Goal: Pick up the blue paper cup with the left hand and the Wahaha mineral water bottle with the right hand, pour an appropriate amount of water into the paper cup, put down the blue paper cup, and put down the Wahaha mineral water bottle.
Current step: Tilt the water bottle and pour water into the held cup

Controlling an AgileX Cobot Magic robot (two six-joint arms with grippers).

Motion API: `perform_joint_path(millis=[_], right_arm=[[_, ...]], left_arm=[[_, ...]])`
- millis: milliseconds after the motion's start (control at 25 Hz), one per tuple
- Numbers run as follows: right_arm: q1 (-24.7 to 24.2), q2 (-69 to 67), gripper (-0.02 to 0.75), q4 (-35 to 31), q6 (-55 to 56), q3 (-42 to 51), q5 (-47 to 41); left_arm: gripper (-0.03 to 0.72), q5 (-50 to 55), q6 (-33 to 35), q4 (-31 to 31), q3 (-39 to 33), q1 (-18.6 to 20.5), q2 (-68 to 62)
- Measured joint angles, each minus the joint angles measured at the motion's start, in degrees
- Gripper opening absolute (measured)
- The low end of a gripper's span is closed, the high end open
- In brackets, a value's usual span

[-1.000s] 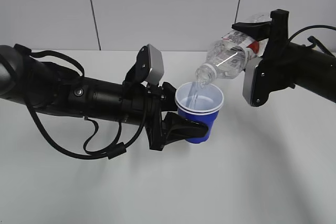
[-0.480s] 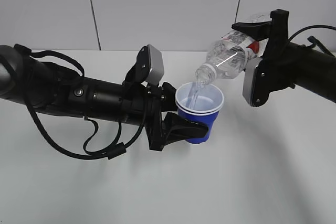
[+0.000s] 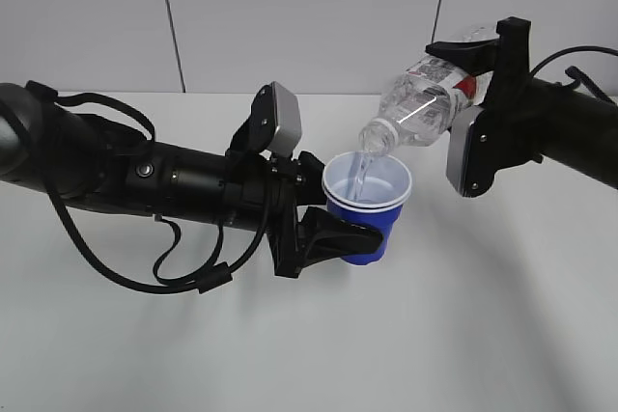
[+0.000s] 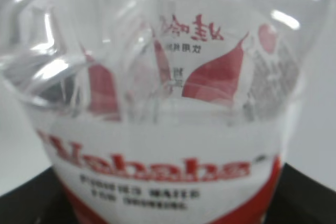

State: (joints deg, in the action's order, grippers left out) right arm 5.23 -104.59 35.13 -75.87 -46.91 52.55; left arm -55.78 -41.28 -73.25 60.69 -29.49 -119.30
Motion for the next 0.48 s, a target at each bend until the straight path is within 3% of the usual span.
perform_joint_path(millis=[480], right_arm=[[0.00, 0.00, 0.492, 0.48, 0.00, 0.00, 0.00]], left_arm=[[0.490, 0.00, 0.00, -0.18, 0.00, 0.00, 0.00]])
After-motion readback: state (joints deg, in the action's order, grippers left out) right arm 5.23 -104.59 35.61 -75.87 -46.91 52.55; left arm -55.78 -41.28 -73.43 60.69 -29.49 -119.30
